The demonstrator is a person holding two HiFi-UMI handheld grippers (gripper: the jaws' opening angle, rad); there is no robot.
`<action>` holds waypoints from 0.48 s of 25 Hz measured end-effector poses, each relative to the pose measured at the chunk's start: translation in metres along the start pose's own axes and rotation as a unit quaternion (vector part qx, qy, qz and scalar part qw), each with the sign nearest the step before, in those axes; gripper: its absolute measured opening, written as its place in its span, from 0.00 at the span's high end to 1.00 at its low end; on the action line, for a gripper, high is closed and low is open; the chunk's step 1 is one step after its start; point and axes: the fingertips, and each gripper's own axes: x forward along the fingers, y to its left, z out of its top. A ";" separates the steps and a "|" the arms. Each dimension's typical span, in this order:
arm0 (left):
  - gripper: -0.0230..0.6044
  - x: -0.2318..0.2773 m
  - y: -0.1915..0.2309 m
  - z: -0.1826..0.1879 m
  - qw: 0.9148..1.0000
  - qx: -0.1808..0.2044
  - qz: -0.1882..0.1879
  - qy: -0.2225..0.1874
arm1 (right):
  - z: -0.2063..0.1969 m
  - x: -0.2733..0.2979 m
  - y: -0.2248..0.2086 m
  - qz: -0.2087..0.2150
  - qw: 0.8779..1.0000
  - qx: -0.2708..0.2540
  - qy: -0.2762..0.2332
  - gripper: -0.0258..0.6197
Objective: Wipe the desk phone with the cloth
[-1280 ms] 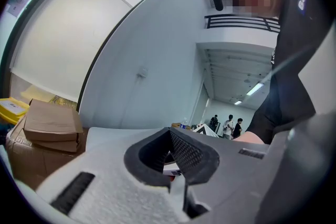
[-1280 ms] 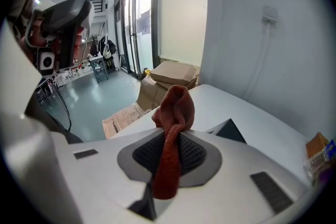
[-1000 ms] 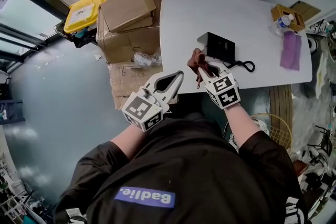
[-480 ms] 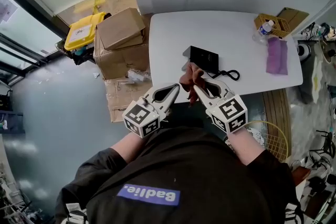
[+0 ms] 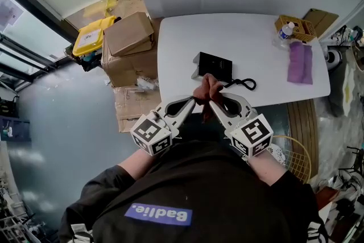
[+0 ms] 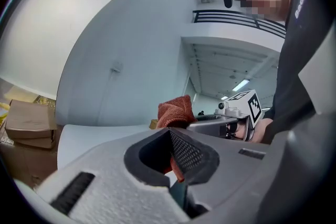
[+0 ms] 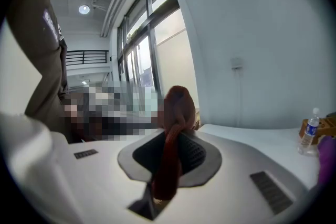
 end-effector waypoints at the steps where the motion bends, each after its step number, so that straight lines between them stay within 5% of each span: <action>1: 0.95 0.001 -0.001 0.000 1.000 -0.002 0.000 -0.001 | -0.001 -0.001 0.000 0.001 1.000 -0.002 0.000 0.85; 12: 0.95 -0.002 -0.007 -0.001 1.000 -0.004 0.001 -0.005 | -0.005 -0.004 0.006 0.008 1.000 -0.004 0.007 0.85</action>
